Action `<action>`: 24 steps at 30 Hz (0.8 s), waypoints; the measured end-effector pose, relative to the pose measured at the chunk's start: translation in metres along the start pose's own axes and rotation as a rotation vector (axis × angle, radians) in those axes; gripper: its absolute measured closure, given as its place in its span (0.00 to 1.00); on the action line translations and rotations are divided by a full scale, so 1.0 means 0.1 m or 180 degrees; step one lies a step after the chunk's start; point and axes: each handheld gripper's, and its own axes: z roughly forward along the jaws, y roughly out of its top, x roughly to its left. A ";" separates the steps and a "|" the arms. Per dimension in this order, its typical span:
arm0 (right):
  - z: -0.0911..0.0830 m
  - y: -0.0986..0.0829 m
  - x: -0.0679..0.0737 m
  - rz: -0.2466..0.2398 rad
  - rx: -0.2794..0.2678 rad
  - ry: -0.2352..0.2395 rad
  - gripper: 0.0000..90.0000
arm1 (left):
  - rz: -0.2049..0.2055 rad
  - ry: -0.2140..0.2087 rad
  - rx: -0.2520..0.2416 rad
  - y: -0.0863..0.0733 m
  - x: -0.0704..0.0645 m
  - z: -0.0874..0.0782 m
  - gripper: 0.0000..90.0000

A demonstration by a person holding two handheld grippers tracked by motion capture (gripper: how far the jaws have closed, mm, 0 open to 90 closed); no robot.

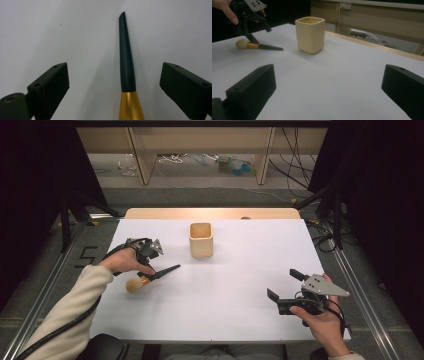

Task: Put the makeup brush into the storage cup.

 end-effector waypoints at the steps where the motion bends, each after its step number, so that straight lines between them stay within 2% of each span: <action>1: 0.00 0.00 0.00 0.0000 0.0001 0.0000 0.00 | -0.0022 -0.0028 0.0010 0.00 -0.01 0.00 0.13; 6: 0.00 0.00 0.00 0.0001 0.0001 -0.0003 0.00 | 0.0037 -0.0103 0.0089 -0.02 -0.02 0.02 0.17; 10: 0.00 0.00 0.00 -0.0010 0.0003 -0.0008 0.00 | 0.0098 -0.0179 0.0248 -0.04 -0.01 0.03 0.18; 13: 0.00 0.00 0.00 -0.0007 0.0002 -0.0009 0.00 | 0.0069 -0.0181 0.0321 -0.05 -0.02 0.04 0.18; 15: 0.00 0.00 0.00 -0.0006 0.0001 -0.0005 0.00 | 0.0098 -0.0199 0.0348 -0.06 -0.01 0.05 0.18; 17: 0.00 0.00 0.00 -0.0008 0.0000 -0.0006 0.00 | -0.0010 -0.0246 0.0374 -0.07 -0.04 0.06 0.19; 20: 0.00 0.00 0.00 -0.0009 0.0002 -0.0010 0.00 | 0.0003 -0.0247 0.0396 -0.08 -0.04 0.07 0.20; 21: 0.01 0.00 0.00 -0.0006 -0.0001 -0.0008 0.00 | 0.0068 -0.0241 0.0407 -0.07 -0.02 0.08 0.20; 22: 0.00 0.00 0.00 -0.0009 0.0012 -0.0005 0.00 | 0.0039 -0.0255 0.0413 -0.08 -0.03 0.08 0.20; 23: 0.00 0.00 0.00 -0.0011 0.0005 -0.0006 0.01 | -0.0074 -0.0304 0.0419 -0.09 -0.06 0.08 0.20; 24: 0.00 0.00 0.00 -0.0009 0.0003 -0.0005 0.00 | -0.0062 -0.0300 0.0419 -0.09 -0.05 0.09 0.20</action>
